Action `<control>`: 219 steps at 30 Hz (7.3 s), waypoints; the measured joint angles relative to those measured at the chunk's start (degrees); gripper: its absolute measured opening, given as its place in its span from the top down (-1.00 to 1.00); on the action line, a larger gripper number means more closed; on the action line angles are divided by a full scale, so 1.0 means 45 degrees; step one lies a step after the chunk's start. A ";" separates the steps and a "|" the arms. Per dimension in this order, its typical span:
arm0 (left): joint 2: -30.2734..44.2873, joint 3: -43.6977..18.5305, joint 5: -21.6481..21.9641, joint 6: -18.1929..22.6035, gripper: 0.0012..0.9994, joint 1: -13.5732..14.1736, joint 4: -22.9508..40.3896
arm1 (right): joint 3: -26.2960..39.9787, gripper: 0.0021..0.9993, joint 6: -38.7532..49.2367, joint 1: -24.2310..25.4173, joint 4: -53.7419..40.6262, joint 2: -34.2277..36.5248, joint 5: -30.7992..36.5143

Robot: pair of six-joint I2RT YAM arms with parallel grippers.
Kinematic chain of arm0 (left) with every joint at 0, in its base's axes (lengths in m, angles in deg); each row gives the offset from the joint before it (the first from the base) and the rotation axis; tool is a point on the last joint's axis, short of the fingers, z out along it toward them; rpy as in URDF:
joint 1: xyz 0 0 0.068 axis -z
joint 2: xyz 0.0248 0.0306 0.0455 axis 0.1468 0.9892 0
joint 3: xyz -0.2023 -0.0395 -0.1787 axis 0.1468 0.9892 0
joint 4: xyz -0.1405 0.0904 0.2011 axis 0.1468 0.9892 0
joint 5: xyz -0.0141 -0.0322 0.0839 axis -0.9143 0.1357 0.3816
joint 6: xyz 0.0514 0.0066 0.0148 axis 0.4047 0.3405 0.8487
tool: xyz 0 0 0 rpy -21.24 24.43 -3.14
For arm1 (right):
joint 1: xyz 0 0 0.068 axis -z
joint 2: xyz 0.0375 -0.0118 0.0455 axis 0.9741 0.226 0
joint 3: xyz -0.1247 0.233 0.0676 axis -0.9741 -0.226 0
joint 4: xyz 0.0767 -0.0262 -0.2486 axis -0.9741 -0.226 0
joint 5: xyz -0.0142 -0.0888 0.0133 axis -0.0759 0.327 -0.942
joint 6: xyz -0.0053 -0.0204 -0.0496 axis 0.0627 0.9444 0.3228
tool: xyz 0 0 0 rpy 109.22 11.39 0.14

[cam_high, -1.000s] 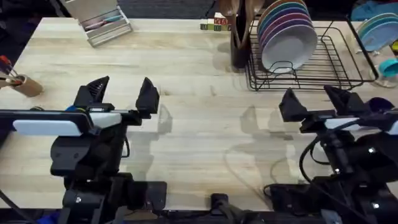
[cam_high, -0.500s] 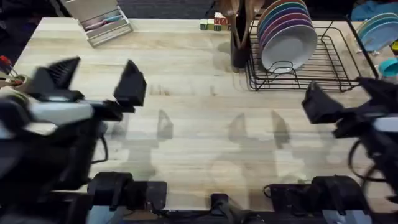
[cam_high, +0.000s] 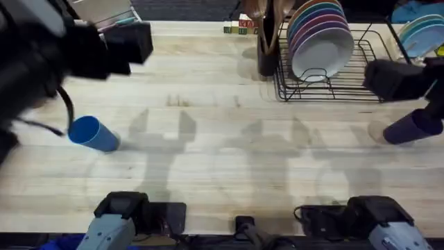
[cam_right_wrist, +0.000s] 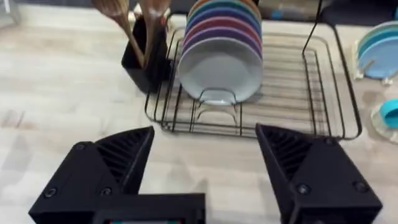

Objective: Pick up the cup on the table and put them onto the rack.

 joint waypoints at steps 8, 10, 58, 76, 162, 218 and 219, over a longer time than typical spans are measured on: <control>0.2436 -0.3244 -0.0045 0.0000 -0.99 0.0000 0.2764 | 0.3731 -0.99 0.0000 0.0000 -0.3550 0.3156 -0.0162; 0.2715 -0.3527 -0.0106 0.0000 -0.99 0.0000 0.2860 | 0.4248 -0.99 -0.0004 0.0000 -0.3685 0.3724 -0.0242; 0.2818 -0.3605 -0.0291 0.0000 -0.99 0.0000 0.2967 | 0.4541 -0.99 -0.0959 0.5223 -0.4619 0.5895 0.2302; 0.2818 -0.3605 -0.0291 0.0000 -0.99 0.0000 0.2967 | 0.4541 -0.99 -0.0438 0.6674 -0.4699 0.8099 0.2017; 0.2818 -0.3605 -0.0291 0.0000 -0.99 0.0000 0.3165 | 0.1966 0.94 0.0189 0.6717 -0.3233 1.0164 0.3063; 0.2818 -0.3605 -0.0296 0.0000 -0.99 0.0000 0.3254 | 0.4736 0.94 0.1234 -0.3747 -0.1261 1.1414 0.0966; 0.2818 -0.3605 -0.0296 0.0000 -0.99 0.0000 0.3249 | 0.4736 0.94 0.1234 -0.3788 -0.1261 1.1541 0.0961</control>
